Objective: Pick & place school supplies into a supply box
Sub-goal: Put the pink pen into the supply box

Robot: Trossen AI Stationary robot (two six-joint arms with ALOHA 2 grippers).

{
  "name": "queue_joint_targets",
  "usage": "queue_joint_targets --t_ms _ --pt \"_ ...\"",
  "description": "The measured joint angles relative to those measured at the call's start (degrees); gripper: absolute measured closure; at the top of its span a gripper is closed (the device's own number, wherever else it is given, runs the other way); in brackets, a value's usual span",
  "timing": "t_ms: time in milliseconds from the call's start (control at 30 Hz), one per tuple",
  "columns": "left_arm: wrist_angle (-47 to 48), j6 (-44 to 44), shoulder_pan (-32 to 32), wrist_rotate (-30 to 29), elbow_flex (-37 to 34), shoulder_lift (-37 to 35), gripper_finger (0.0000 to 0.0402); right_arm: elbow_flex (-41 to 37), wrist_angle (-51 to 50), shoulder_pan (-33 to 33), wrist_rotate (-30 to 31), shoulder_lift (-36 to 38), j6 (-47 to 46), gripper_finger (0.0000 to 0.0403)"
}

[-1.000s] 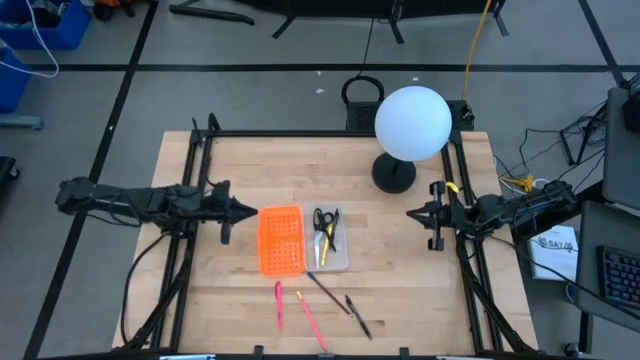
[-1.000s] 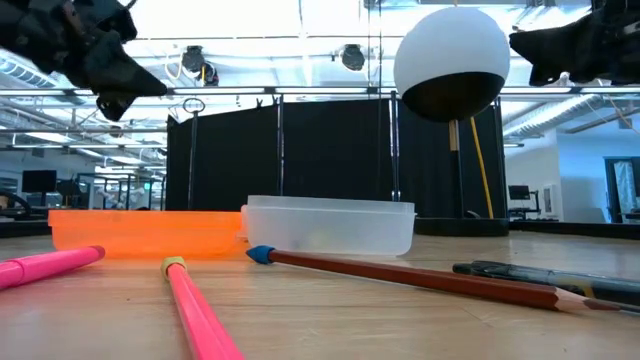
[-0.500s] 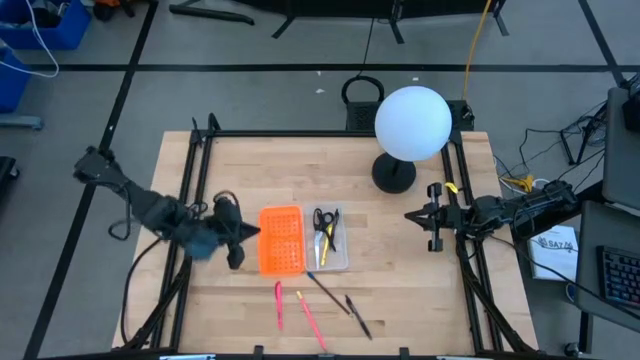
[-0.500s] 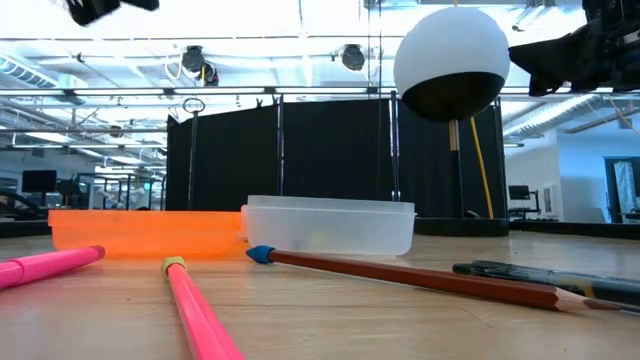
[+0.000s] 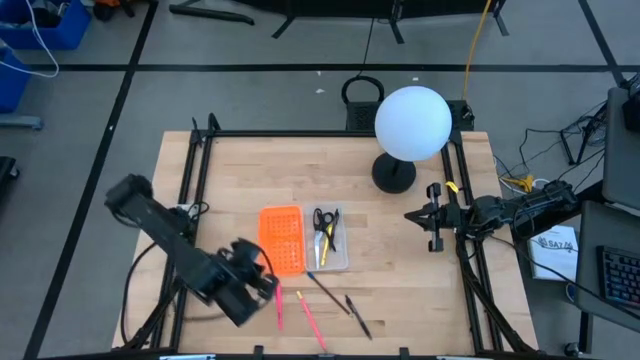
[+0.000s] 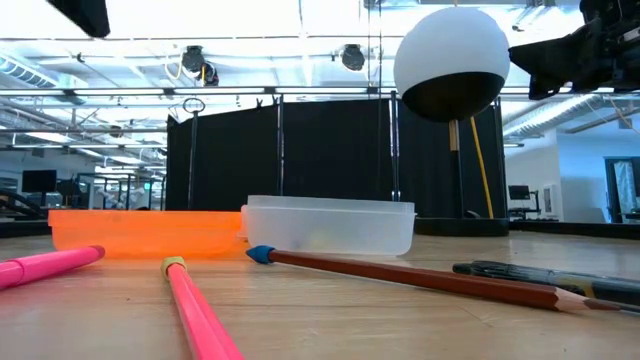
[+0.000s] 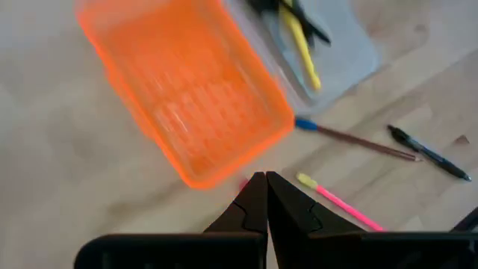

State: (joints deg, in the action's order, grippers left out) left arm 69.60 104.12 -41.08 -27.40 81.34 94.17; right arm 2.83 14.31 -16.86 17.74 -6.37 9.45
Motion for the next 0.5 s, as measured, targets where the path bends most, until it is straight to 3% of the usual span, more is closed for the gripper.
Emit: queue_joint_targets --t_ms 133,300,500 --pt "-0.33 4.28 0.0 3.36 1.66 7.95 0.0387 0.0 0.71 0.0 0.0 0.0 0.06 0.0403" --pt "-6.8 4.4 1.32 16.44 1.69 14.97 0.0373 0.0 0.27 0.0 -0.02 0.0 0.03 0.0403" --pt "-18.88 3.36 2.82 19.0 1.71 18.13 0.0298 -0.02 -1.03 0.0 -0.02 0.0 0.13 0.0403"
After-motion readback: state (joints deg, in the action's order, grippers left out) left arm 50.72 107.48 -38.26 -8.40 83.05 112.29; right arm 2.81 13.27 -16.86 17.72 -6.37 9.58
